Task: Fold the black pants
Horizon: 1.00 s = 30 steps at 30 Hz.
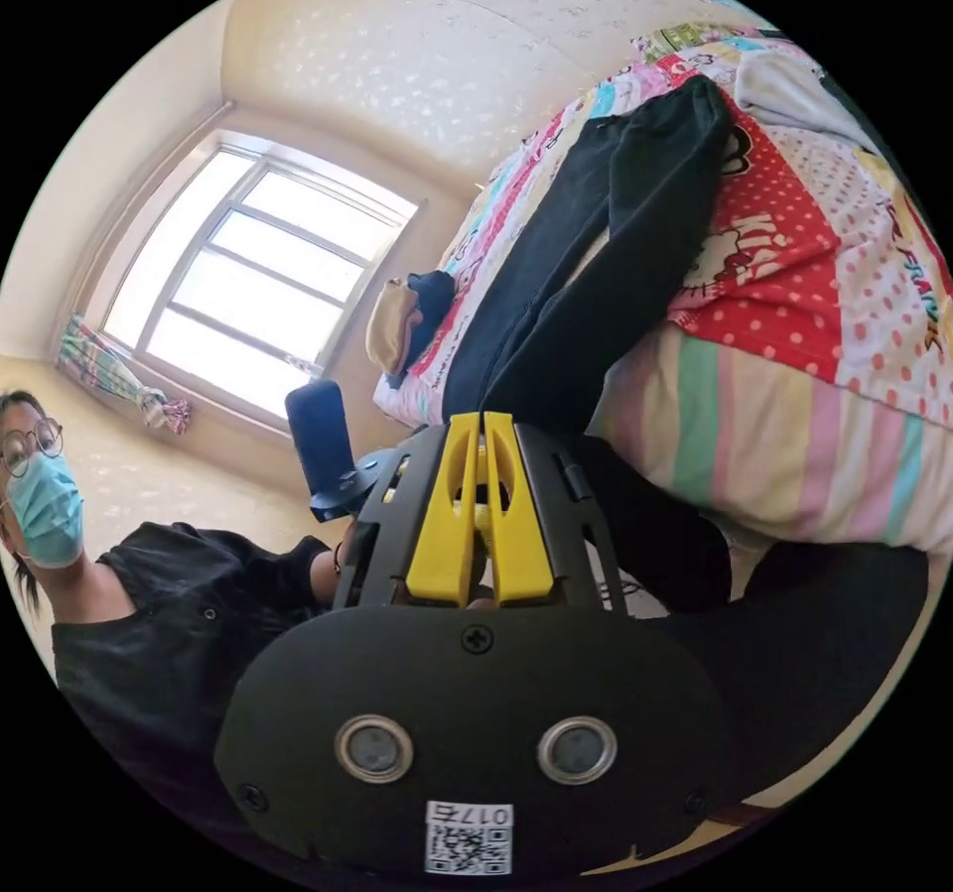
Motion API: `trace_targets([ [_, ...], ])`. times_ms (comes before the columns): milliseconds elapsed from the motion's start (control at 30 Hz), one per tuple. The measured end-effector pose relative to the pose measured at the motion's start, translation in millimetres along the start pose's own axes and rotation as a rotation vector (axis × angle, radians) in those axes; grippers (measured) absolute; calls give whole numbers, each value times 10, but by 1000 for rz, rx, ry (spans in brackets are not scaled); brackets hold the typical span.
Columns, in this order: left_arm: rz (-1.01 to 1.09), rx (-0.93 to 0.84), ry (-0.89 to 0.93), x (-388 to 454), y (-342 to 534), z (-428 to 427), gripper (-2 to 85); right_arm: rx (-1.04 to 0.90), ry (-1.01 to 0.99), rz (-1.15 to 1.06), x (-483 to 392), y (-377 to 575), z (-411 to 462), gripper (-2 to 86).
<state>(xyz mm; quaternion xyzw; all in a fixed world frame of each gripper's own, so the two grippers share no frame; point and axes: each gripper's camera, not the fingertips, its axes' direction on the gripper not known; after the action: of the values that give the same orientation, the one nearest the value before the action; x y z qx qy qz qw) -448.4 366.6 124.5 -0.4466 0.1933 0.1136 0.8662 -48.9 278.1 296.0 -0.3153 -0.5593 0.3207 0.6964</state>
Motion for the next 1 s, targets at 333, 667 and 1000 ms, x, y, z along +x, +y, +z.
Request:
trace_targets([
  [333,9,59,368,-684,112,-313,45,200,37,37,441,-892,-411,108],
  [667,22,16,427,-784,18,-559,44,117,703,361,1397,-2445,137,100],
  [1000,-268,192,496,-1910,358,-2025,40,160,258,-17,353,-3275,1479,38],
])
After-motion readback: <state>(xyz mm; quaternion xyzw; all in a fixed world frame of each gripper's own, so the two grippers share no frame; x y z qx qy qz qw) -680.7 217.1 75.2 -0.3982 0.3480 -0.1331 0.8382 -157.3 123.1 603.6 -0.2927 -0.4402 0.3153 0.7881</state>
